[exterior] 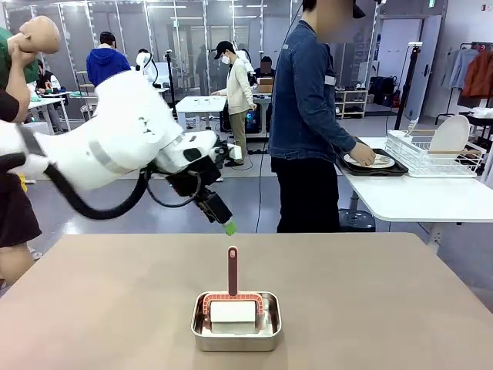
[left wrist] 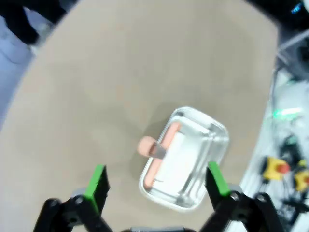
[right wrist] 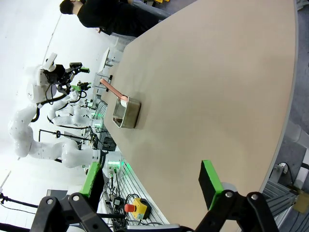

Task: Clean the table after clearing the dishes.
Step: When the right (or left) Handle tray is removed, use the right hand (or left hand) to clean the right (or left) side of the table with the Lint Roller.

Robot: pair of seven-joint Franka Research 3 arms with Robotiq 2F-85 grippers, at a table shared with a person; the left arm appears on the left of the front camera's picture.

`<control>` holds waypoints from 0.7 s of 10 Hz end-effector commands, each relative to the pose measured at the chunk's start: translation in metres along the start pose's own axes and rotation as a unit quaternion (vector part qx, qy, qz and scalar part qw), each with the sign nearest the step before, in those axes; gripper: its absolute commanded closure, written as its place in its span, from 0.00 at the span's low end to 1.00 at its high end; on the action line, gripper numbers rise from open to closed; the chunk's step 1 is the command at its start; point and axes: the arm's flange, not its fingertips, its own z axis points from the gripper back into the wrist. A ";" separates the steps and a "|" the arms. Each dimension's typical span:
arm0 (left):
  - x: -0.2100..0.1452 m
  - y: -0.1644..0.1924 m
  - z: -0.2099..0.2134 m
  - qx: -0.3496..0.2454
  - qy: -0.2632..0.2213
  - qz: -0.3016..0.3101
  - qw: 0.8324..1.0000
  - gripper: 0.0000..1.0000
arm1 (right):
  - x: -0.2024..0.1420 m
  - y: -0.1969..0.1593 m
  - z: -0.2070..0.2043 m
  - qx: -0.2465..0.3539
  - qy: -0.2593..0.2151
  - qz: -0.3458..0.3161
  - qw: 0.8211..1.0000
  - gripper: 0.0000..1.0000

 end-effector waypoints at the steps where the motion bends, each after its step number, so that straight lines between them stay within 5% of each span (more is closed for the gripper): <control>1: 0.043 0.013 -0.001 0.003 0.069 -0.053 0.996 0.00 | 0.000 0.003 -0.001 -0.003 -0.005 -0.002 1.000 0.00; 5: 0.063 0.025 -0.034 -0.068 0.202 -0.116 0.970 0.00 | 0.000 0.003 -0.001 -0.003 -0.005 -0.002 1.000 0.00; 7: 0.058 0.028 -0.060 -0.059 0.236 -0.137 0.960 0.00 | 0.000 0.003 -0.001 -0.003 -0.005 -0.002 1.000 0.00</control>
